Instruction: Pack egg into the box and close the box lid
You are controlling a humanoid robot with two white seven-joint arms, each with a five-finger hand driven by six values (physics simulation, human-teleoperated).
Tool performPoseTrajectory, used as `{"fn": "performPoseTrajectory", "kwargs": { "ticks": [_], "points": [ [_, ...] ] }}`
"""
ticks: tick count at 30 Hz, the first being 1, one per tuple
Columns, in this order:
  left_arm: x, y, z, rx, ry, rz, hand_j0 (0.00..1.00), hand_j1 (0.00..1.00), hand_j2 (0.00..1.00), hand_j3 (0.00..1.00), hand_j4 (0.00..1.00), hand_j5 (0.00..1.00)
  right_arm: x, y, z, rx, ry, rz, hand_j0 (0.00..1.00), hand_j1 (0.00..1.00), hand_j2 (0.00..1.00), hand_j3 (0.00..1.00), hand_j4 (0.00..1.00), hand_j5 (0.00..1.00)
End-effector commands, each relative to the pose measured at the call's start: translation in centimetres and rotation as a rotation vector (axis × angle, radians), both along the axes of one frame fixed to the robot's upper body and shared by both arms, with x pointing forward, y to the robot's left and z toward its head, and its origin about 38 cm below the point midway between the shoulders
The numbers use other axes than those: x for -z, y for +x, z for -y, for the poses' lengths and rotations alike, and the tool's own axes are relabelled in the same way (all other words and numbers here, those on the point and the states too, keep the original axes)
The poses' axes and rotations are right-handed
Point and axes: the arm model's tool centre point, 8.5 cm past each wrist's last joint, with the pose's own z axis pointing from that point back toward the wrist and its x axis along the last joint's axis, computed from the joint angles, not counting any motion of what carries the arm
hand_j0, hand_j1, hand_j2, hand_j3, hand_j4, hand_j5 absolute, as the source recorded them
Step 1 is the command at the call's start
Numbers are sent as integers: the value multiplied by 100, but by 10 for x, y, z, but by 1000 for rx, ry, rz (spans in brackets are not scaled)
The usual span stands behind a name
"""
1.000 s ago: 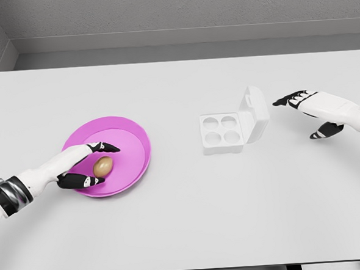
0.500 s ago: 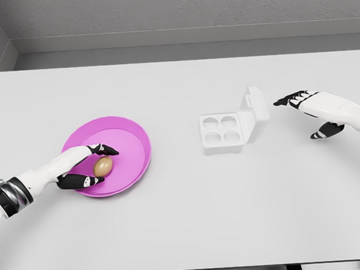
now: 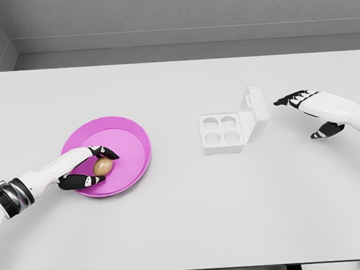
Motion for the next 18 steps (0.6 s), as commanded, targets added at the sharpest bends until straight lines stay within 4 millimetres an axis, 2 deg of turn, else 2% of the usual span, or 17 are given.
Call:
{"fn": "performPoseTrajectory", "kwargs": {
  "ticks": [1, 3, 12, 18],
  "points": [
    [0, 0, 0, -1, -4, -1, 64, 64, 64, 64, 64, 64, -2, 0, 1, 1, 3, 2, 100, 100, 100, 100, 100, 100],
    [0, 0, 0, -2, -4, -2, 64, 64, 64, 64, 64, 64, -1, 0, 0, 0, 1, 1, 100, 100, 100, 100, 100, 100],
    [-2, 1, 0, -2, -8, 4, 52, 52, 52, 52, 52, 52, -1, -1, 2, 3, 0, -1, 100, 100, 100, 100, 100, 100],
    [-3, 2, -1, -3, -9, 6, 49, 49, 49, 49, 49, 49, -1, 0, 3, 6, -1, -1, 100, 100, 100, 100, 100, 100]
  ]
}}
